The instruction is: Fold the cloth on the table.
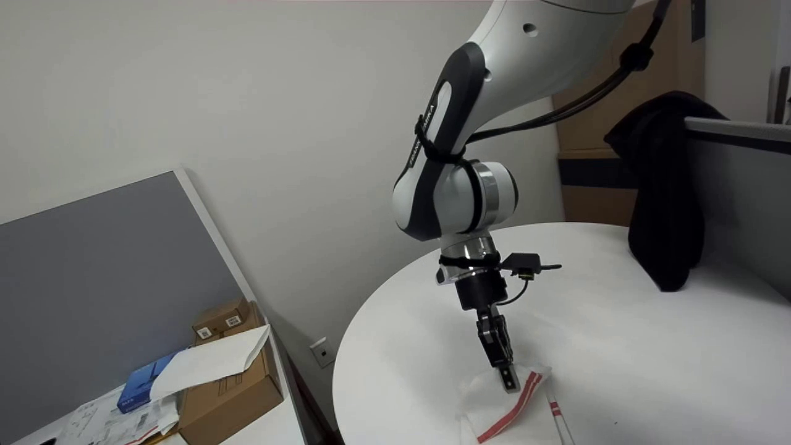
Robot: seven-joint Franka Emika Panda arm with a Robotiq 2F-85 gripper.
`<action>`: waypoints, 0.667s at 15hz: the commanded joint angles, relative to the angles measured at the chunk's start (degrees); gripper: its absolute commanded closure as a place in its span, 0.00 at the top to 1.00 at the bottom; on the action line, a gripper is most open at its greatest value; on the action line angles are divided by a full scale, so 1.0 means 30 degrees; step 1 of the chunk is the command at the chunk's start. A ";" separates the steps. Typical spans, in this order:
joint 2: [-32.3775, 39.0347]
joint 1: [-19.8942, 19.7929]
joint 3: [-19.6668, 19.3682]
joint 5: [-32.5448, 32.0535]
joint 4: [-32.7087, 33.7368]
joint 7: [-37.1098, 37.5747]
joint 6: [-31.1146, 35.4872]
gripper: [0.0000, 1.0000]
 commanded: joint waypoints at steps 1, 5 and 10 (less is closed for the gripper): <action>-0.0543 -0.0511 -0.0151 0.0840 -0.1425 0.1195 0.1247 0.02; -0.0630 -0.1159 -0.0231 0.1738 -0.1921 0.2076 0.2012 0.47; -0.0831 -0.1647 -0.0316 0.2370 -0.1992 0.2793 0.3060 0.84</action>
